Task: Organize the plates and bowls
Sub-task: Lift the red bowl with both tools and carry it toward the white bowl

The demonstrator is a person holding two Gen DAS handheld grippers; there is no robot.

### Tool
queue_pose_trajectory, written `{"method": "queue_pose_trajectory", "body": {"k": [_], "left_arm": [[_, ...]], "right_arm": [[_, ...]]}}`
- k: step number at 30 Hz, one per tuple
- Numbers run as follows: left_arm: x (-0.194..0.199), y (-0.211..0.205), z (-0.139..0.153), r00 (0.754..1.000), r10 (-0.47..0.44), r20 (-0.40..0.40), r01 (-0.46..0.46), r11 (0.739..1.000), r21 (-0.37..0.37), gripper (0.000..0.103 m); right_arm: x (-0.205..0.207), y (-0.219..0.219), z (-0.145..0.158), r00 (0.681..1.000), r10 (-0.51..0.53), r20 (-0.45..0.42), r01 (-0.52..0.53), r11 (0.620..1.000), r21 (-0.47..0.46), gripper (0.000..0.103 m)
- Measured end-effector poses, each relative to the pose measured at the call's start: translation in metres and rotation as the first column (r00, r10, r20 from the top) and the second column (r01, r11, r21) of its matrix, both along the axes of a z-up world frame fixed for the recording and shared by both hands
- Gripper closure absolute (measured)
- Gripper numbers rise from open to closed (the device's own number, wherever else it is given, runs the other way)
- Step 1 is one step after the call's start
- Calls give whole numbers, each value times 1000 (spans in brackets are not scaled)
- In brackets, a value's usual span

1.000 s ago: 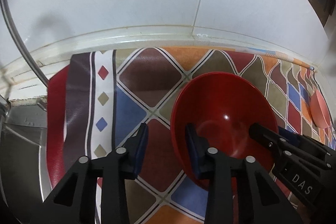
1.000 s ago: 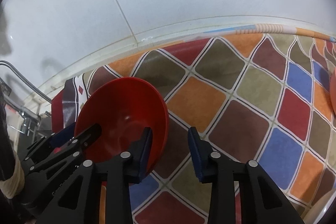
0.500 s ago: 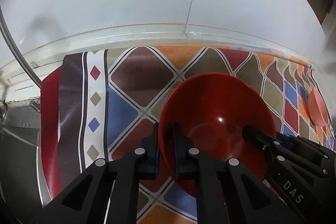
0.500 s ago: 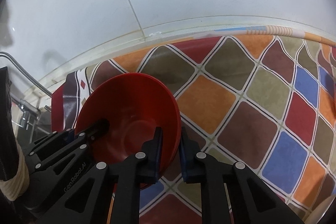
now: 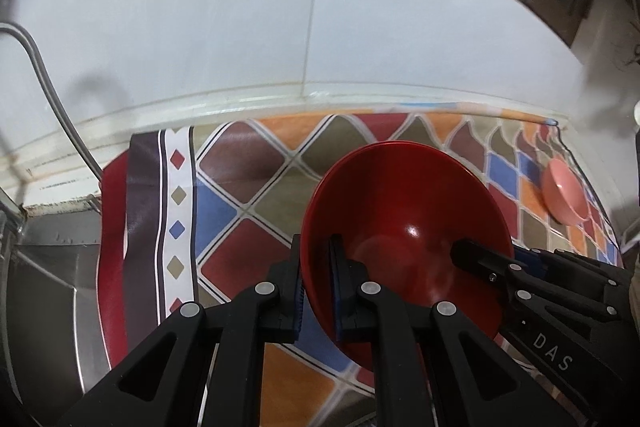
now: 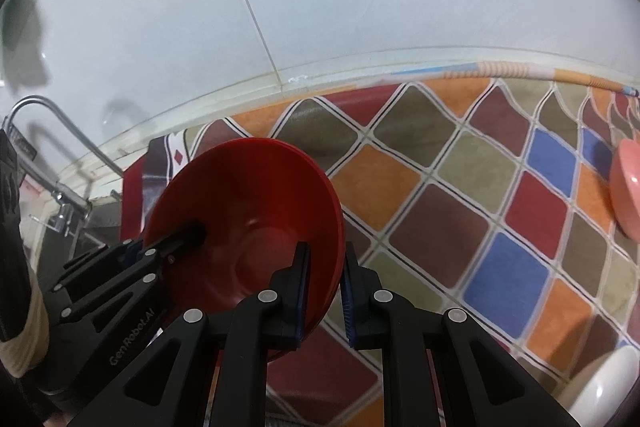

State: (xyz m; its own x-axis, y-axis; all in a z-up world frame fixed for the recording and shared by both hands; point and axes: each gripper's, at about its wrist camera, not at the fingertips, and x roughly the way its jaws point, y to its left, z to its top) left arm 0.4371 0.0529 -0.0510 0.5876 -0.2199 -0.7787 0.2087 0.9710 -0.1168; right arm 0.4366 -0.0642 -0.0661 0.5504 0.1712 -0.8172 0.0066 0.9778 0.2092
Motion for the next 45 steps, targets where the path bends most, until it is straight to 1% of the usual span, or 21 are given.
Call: {"method": "queue_pose_trajectory", "body": {"k": [4,10,15,20,26,31,37,45], "left_arm": [[-22,-12,17,999,-24,37,24,1000,8,90],[-54,-39,37,996,-63,63,64,998,-24,90],[-76,-67,46,993,-100,64,104,993,-54,89],[-95,-95,49,987,-146,64,150,987,-64,89],[-113,-130,49,977,-206,58,211,974,-83,89],[-125,-160,44,965,-258,41,260,961,-88,88],[-135,-194,32,953,-304,2,303,949,-91,88],[-141,-225,12,943,-327,-55,322,943,-82,88]], "right_arm": [[-19,-10,15,1000,5,18,-5,1000,4,87],[-54,-30,37,999,7,46,-7,1000,-13,87],[-82,-56,47,998,-23,62,23,1000,-7,87],[-111,-85,55,995,-69,75,69,998,-4,87],[-140,-114,63,988,-123,93,125,992,-23,87],[-162,-139,64,982,-166,94,170,985,-39,87],[-183,-171,60,971,-223,80,228,972,-52,87],[-198,-206,47,963,-264,46,267,962,-57,87]]}}
